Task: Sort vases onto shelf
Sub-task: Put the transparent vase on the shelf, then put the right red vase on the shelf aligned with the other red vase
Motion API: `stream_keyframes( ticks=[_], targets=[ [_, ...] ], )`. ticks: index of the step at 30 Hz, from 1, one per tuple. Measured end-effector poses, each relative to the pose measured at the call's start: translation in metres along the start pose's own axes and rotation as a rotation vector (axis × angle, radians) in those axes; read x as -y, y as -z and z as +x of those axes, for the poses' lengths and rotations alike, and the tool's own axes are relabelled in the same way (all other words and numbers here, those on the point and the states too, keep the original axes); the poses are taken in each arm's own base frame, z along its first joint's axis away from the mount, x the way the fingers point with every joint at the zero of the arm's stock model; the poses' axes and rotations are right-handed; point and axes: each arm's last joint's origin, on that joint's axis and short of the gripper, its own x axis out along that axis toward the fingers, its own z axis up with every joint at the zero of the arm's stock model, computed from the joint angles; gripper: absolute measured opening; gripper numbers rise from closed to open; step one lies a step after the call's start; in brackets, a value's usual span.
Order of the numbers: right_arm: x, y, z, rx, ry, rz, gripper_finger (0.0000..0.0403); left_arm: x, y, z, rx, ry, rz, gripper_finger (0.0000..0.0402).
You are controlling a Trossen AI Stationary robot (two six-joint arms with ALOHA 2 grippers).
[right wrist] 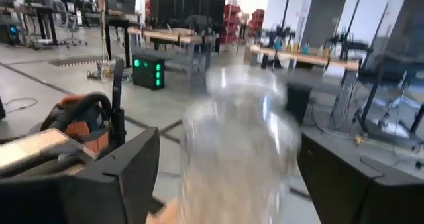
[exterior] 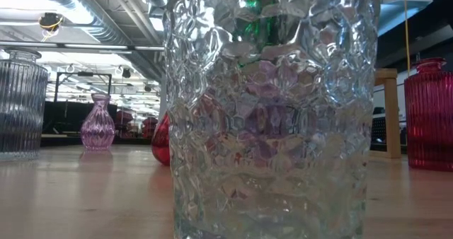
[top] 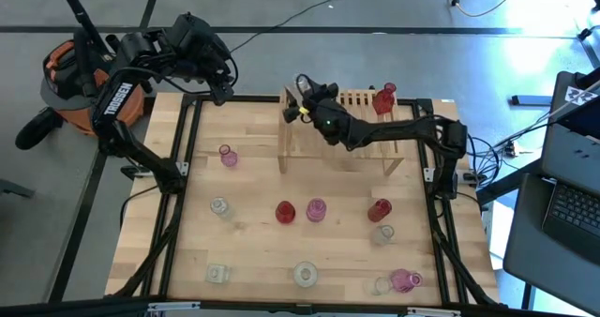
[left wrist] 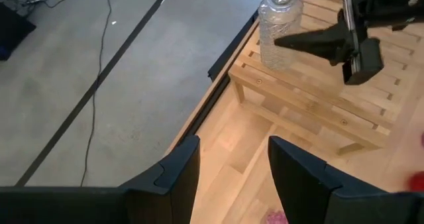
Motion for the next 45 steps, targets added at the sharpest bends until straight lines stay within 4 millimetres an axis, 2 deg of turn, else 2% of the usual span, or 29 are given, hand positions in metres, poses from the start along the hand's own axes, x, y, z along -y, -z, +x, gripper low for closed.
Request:
stream_keyframes(
  ticks=[6,11,15,19,23,29,33,38,41,45],
  targets=[
    [-0.005,-0.047,0.000,0.094,-0.012,-0.141,0.0294,0.000,0.000,0.000,-0.001,0.001,-0.003,0.0171],
    [-0.016,-0.096,-0.009,0.219,-0.069,-0.263,0.0294,0.000,0.001,0.000,-0.016,0.003,-0.008,0.0171],
    [-0.030,-0.121,-0.019,0.273,-0.336,-0.411,0.0294,0.002,0.005,0.004,-0.053,0.015,-0.005,0.0171],
    [-0.035,-0.136,-0.032,0.130,-0.760,-0.457,0.0294,0.008,0.019,0.014,-0.117,0.112,0.000,0.0171],
    [-0.025,-0.146,-0.047,-0.097,-1.039,-0.446,0.0294,0.014,0.039,0.034,-0.226,0.126,-0.004,0.0171],
    [-0.017,-0.153,-0.082,-0.364,-1.163,-0.511,0.0294,0.031,0.075,0.069,-0.389,0.145,-0.022,0.0171],
    [-0.013,-0.151,-0.112,-0.563,-1.149,-0.631,0.0294,0.046,0.100,0.082,-0.458,0.226,-0.046,0.0171],
    [-0.009,-0.140,-0.151,-0.829,-1.073,-0.761,0.0294,0.063,0.118,0.087,-0.429,0.301,-0.068,0.0171],
    [-0.003,-0.141,-0.178,-0.909,-0.984,-0.853,0.0294,0.072,0.122,0.090,-0.393,0.321,-0.064,0.0171],
    [0.005,-0.155,-0.213,-0.829,-0.921,-0.853,0.0294,0.081,0.116,0.090,-0.331,0.344,-0.087,0.0171]
  ],
)
